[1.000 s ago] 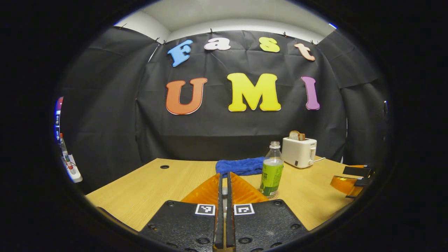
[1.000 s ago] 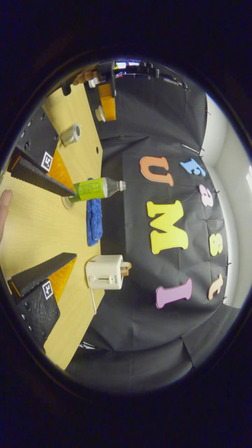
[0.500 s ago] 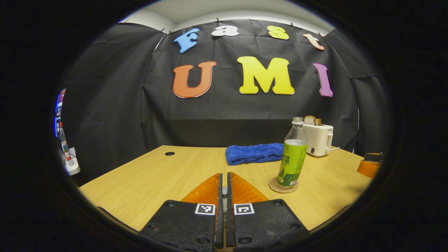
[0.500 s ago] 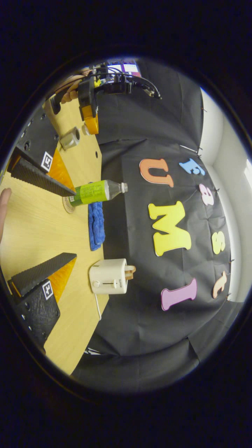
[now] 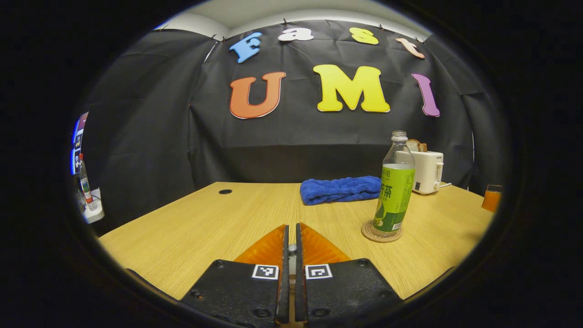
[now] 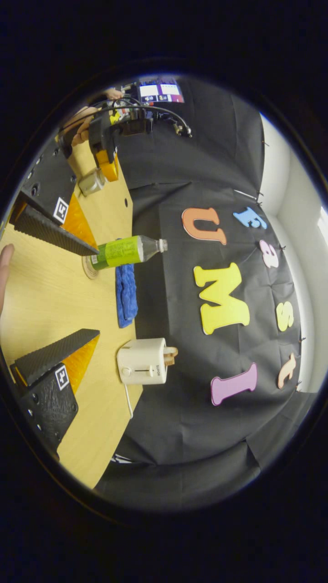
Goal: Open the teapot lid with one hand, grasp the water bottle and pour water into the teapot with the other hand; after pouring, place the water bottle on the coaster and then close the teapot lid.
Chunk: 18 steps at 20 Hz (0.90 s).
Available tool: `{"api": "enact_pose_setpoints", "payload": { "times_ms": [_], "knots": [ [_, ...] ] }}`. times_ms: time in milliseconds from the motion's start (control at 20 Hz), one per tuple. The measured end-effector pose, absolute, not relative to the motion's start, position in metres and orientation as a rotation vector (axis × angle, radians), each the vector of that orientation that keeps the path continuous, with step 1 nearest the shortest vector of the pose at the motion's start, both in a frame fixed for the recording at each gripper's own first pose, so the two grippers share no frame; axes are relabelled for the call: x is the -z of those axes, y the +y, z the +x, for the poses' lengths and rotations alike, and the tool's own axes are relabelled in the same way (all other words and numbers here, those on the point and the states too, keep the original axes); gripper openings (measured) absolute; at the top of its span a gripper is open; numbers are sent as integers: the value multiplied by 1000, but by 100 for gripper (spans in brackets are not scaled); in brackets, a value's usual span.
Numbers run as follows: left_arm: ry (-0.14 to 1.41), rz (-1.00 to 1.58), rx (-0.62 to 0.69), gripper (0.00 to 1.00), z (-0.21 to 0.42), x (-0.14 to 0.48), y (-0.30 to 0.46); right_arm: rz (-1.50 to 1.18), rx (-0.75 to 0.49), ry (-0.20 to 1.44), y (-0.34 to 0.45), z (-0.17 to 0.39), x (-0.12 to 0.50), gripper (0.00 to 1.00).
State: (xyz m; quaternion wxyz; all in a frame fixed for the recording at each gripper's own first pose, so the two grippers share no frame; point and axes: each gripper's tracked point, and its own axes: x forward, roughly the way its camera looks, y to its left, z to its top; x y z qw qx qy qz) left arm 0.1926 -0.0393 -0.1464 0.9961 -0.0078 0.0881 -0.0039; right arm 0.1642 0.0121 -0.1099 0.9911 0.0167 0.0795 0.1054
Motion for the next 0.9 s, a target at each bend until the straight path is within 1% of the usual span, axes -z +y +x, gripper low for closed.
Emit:
{"api": "enact_pose_setpoints", "payload": {
  "times_ms": [250,300,400,450,550,600,650,700,750,800,900],
  "knots": [
    [173,33,-20,9,191,145,-41,37,-221,170,14,165,113,96],
    [177,21,-16,11,192,147,-43,38,-224,175,14,165,114,96],
    [187,18,-10,26,190,147,-48,36,-225,175,13,163,113,96],
    [199,18,-8,30,189,146,-49,35,-222,173,12,162,112,96],
    [212,8,-15,44,186,141,-47,30,-214,172,11,160,110,96],
    [206,-2,-9,56,182,133,-47,30,-213,166,11,158,106,96],
    [197,-14,0,60,179,124,-48,30,-212,163,12,156,104,96],
    [182,-25,-1,81,175,115,-47,27,-210,161,13,153,102,96],
    [171,-34,-1,91,170,107,-44,22,-209,157,15,150,100,96],
    [158,-36,-7,99,163,98,-42,15,-206,151,16,147,95,96],
    [123,-26,-25,99,148,79,-35,1,-201,123,19,137,84,96]
  ]
}}
